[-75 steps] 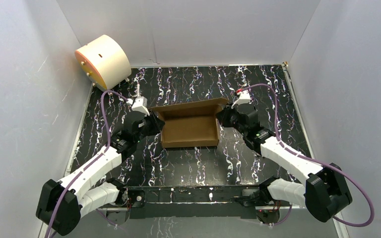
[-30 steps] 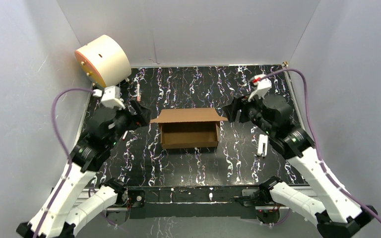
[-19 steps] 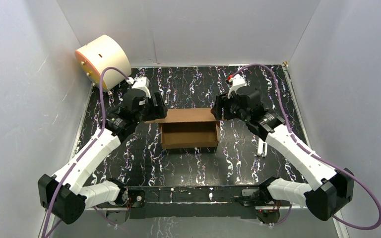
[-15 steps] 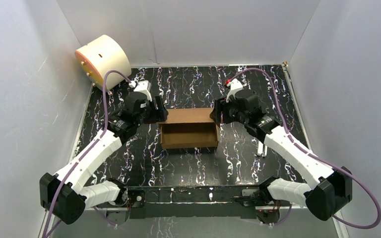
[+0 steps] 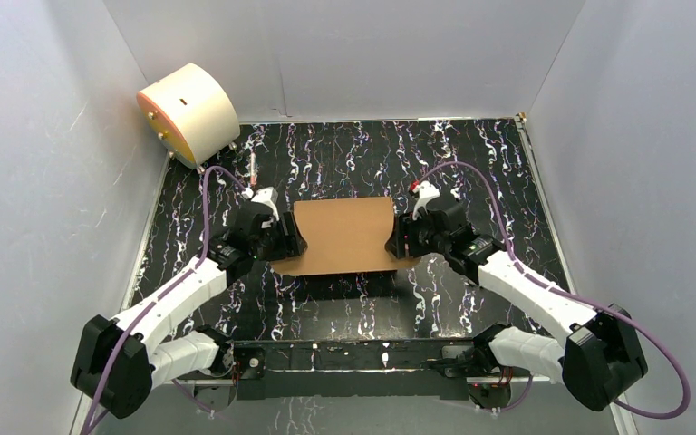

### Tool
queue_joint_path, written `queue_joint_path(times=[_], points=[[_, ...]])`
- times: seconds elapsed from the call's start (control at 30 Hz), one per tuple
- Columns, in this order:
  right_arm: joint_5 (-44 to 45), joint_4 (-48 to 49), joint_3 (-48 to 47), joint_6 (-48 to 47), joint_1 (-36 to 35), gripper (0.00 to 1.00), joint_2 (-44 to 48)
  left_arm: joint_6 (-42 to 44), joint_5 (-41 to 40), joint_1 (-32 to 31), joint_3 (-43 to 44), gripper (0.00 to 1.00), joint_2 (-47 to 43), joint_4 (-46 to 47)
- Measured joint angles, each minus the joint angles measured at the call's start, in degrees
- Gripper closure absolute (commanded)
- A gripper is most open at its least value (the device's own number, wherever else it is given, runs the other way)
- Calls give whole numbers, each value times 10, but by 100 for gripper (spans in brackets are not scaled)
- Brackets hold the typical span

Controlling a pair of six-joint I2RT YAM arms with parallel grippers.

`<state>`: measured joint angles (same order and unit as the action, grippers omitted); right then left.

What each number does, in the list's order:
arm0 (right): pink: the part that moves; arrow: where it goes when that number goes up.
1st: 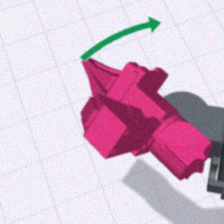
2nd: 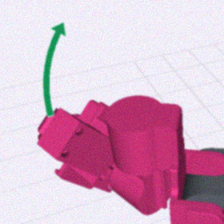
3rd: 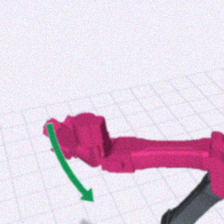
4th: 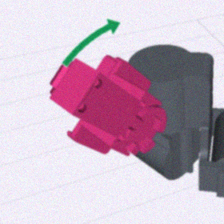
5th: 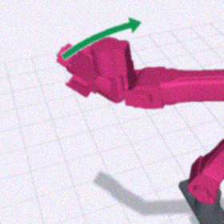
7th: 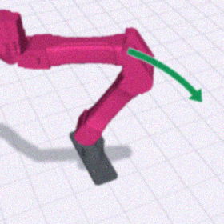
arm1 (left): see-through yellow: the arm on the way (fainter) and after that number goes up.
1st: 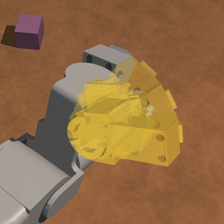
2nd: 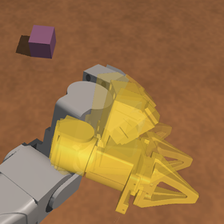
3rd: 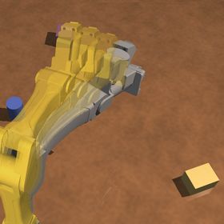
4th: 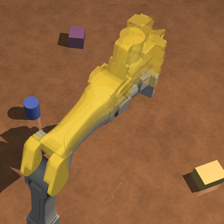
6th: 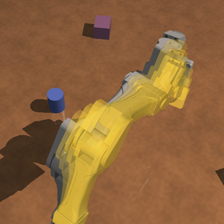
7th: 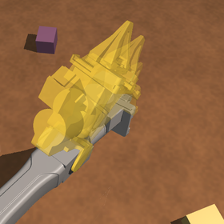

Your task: Fold the paper box

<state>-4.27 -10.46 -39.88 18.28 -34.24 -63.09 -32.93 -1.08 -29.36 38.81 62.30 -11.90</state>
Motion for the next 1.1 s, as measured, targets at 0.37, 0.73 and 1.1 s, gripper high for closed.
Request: queue_joint_path(times=[0.37, 0.73, 1.1], points=[[-4, 117, 120, 17, 0, 36, -12, -26, -3, 0, -70, 40, 11, 64], [-3, 199, 155, 9, 0, 34, -12, -62, -10, 1, -139, 35, -10, 163], [-3, 101, 121, -97, 0, 22, 96, -54, -35, 1, -88, 22, -93, 48]])
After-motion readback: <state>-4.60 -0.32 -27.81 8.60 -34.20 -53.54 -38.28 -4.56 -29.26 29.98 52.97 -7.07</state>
